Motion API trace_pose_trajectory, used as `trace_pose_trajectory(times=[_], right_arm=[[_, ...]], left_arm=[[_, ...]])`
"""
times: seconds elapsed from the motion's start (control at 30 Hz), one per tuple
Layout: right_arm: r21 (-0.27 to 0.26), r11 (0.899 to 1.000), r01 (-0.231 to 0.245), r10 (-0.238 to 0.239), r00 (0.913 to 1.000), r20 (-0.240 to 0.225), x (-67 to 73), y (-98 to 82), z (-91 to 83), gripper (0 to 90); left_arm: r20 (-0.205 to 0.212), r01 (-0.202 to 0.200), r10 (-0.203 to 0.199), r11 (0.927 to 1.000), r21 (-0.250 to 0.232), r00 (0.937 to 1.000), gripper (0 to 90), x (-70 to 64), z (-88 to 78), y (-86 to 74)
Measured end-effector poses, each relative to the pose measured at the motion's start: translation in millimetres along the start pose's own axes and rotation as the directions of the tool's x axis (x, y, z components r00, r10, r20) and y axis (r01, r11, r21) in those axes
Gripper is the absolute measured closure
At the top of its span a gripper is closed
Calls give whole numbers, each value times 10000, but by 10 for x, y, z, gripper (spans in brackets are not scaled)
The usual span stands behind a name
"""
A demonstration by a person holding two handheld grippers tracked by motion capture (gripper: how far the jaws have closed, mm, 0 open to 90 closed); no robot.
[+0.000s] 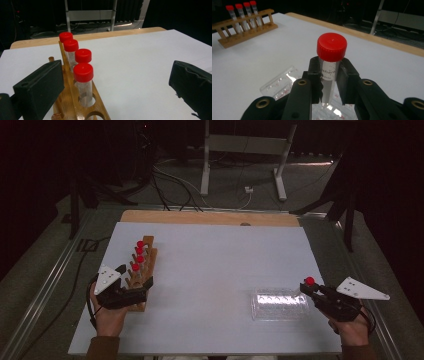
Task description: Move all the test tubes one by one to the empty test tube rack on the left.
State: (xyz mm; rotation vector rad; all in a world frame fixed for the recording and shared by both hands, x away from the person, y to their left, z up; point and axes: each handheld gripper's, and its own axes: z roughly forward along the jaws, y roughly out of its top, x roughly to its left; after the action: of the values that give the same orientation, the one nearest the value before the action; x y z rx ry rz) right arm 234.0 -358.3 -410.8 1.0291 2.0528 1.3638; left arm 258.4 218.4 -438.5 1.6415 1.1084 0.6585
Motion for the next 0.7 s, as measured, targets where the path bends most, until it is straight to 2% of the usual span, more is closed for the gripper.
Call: trace_pose_trajectory(times=[0.17, 0.4, 0.7], right_arm=[[-109, 9999, 22, -24, 9999, -142, 24, 82, 52, 743], [-67, 10000, 65, -68, 9985, -536, 121, 169, 226, 743], [81, 9999, 110, -101, 9944, -1051, 281, 284, 462, 743]], left_arm=[[168, -103, 105, 9999, -121, 9998, 7, -81, 0, 70], [489, -292, 298, 9995, -132, 9984, 8, -225, 59, 170], [1055, -593, 600, 9982, -106, 9926, 12, -445, 173, 222]])
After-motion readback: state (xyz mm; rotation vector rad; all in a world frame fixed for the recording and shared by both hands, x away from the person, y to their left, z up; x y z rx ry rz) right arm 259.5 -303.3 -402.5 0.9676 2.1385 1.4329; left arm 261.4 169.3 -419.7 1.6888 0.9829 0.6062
